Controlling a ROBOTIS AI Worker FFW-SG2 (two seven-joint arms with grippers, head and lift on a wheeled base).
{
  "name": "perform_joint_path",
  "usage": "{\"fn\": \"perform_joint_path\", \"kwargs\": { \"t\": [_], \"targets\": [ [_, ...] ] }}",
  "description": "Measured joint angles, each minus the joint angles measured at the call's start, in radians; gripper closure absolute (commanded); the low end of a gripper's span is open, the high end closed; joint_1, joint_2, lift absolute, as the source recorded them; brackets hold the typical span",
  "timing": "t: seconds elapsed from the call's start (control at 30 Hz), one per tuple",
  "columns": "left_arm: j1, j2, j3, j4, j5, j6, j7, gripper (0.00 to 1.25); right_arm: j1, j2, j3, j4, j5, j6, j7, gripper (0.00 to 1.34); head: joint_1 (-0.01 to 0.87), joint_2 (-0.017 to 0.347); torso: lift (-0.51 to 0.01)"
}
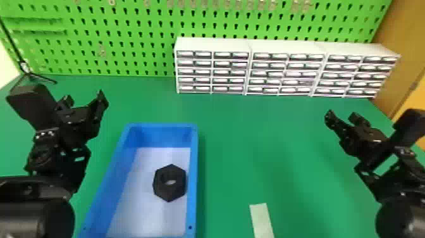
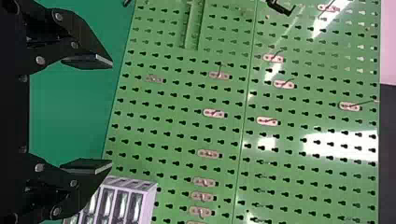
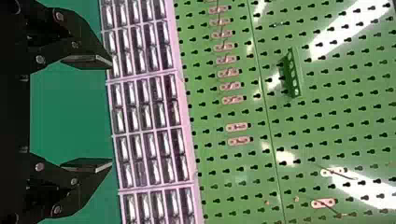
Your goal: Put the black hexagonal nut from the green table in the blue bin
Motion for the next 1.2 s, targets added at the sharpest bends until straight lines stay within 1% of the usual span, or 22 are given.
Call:
{"fn": "perform_joint_path", "kwargs": {
  "t": [1.2],
  "targets": [
    [-0.002, 0.000, -0.003, 0.000, 0.000, 0.000, 0.000, 0.49, -0.001, -0.003, 0.008, 0.000, -0.003, 0.000, 0.000, 0.51, 0.692, 0.008, -0.097]
  ]
}}
